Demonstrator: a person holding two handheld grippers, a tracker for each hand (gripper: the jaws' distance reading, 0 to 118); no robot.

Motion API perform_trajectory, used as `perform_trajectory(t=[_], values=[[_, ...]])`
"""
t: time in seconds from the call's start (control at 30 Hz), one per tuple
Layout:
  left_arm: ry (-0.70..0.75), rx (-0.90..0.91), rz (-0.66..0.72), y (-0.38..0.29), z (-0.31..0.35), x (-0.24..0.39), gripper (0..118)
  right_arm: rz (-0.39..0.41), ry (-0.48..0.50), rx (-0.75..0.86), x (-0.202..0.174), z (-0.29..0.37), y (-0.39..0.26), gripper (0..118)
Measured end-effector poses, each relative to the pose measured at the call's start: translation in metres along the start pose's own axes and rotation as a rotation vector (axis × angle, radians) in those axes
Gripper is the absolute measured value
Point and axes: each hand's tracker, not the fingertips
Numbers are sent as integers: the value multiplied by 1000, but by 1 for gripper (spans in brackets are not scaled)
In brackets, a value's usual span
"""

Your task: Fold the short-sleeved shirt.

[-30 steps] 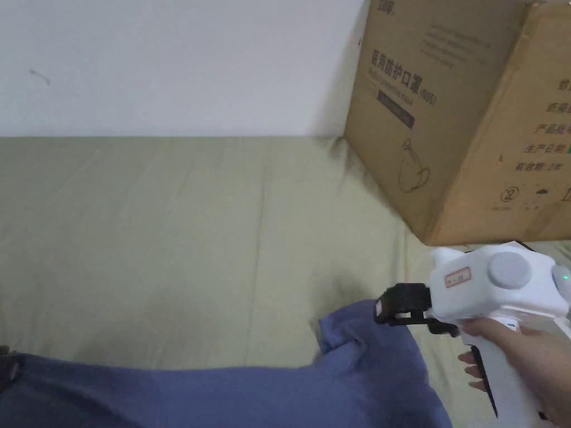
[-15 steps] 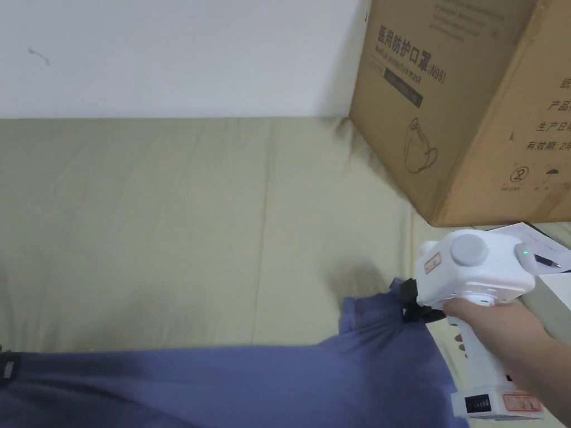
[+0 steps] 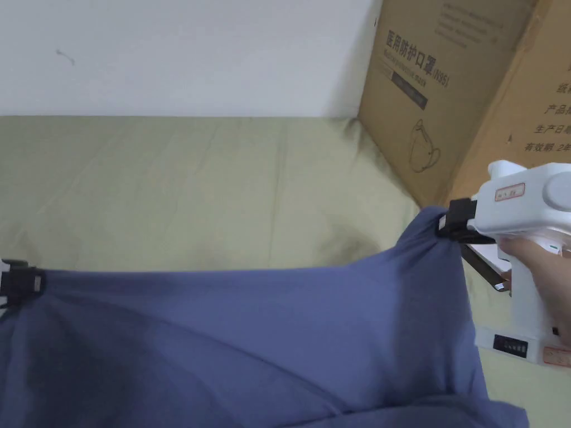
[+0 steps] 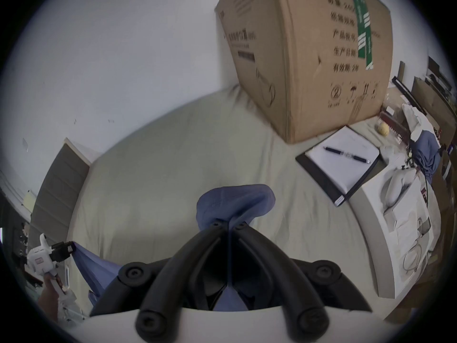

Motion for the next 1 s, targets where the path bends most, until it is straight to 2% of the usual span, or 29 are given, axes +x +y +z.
perform_trajectory(t=[0.07, 0.23, 0.37, 0.53, 0.6, 0.7, 0.73, 0.83, 0.9, 1.0], values=[[-11, 17, 21, 1, 3, 2, 1, -15, 11, 43, -1, 8, -3, 1], [-20, -12, 44, -35, 14, -1, 1, 13, -8, 43, 11, 31, -48, 1], [-96, 6, 193, -96, 55, -9, 1, 26, -3, 19, 39, 70, -118, 1], [-112, -41, 208, -168, 98, -6, 1, 58, -41, -58, 66, 103, -197, 1], [-152, -112, 247, -194, 99, -7, 1, 34, -83, -101, 74, 101, -221, 1], [-108, -152, 215, -218, 92, -5, 2, -43, -104, -145, 85, 85, -242, 1], [-119, -163, 220, -224, 87, -6, 2, -42, -122, -160, 86, 78, -247, 1], [-88, -203, 204, -232, 75, -6, 4, 23, -176, -249, 88, 51, -252, 2], [-55, -198, 182, -232, 74, -4, 8, 83, -202, -245, 78, 42, -253, 2], [-10, -218, 162, -226, 76, 5, 19, 152, -271, -231, 69, 44, -249, 21]])
